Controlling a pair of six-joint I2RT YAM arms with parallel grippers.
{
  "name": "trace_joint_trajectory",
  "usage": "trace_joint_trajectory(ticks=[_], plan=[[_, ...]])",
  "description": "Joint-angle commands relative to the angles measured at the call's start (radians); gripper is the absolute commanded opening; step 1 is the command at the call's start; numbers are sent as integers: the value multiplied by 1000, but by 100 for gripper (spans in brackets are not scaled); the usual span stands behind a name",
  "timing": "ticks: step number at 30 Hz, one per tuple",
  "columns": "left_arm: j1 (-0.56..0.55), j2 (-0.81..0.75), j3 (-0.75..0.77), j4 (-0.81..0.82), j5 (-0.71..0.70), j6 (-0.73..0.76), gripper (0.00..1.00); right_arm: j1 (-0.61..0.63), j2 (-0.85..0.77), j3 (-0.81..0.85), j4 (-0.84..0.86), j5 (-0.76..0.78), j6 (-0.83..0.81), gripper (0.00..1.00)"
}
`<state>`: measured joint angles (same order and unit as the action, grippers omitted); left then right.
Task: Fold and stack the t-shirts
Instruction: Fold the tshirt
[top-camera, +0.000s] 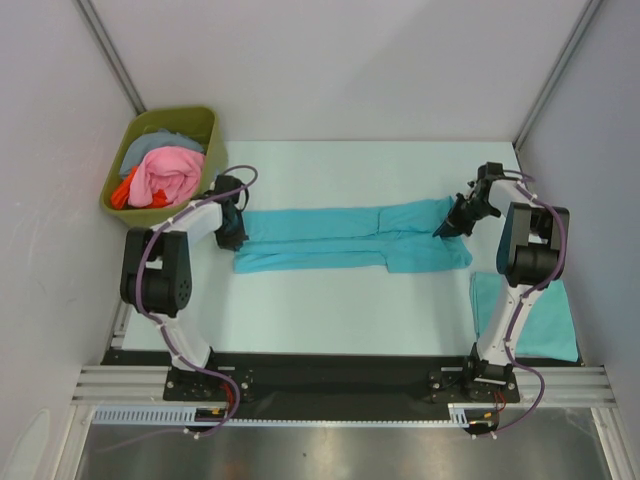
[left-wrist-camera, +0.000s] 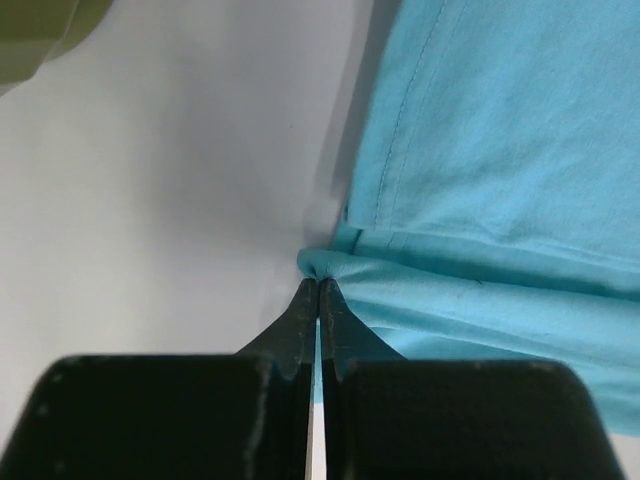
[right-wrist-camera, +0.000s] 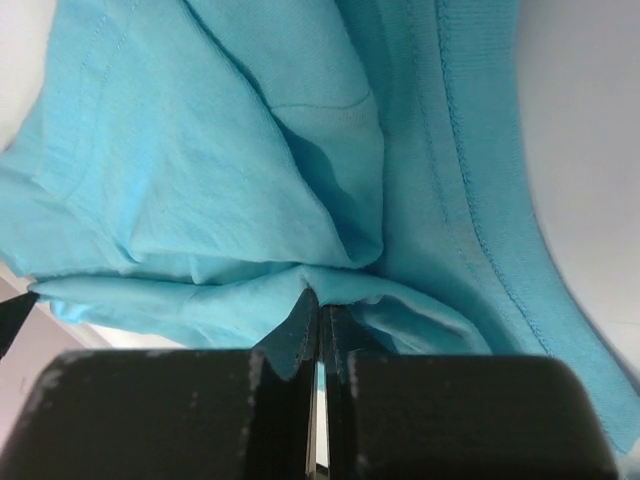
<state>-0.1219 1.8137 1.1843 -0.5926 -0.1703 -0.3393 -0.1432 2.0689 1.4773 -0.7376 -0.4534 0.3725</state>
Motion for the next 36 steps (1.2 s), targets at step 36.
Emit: trace_joint_trajectory(ticks=[36], plan=[[4,-518,-399,-336,35,-386,1,-82,-656,-489,-264,59,-43,0]])
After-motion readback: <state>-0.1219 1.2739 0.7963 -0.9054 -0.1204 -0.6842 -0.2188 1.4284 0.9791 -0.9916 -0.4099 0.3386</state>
